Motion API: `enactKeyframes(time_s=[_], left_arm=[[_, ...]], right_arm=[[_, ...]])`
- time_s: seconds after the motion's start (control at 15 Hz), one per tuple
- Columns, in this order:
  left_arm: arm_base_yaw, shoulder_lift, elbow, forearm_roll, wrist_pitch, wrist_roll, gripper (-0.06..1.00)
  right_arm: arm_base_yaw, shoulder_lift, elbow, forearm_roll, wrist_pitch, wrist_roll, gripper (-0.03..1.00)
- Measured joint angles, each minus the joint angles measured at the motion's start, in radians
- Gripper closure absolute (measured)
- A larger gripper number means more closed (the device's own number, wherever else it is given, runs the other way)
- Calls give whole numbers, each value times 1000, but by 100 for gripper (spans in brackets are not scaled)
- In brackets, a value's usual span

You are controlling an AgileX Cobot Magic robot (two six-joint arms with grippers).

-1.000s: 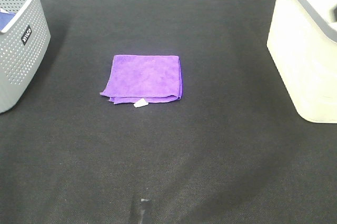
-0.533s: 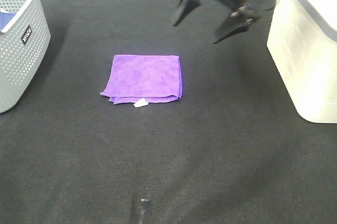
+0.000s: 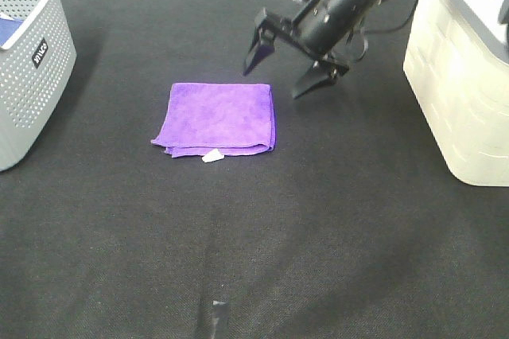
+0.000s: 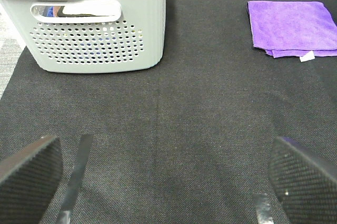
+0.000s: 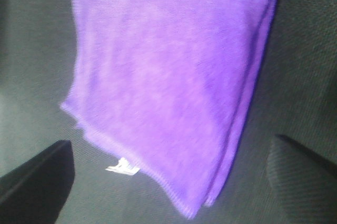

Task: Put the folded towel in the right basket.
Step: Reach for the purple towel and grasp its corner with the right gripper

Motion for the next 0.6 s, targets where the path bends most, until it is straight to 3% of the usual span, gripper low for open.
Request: enactKeyframes(time_s=[0.6], left_arm=[[0, 0, 0, 0, 0, 0, -4]], right_arm=[[-2, 105, -43, -20, -72, 18, 5]])
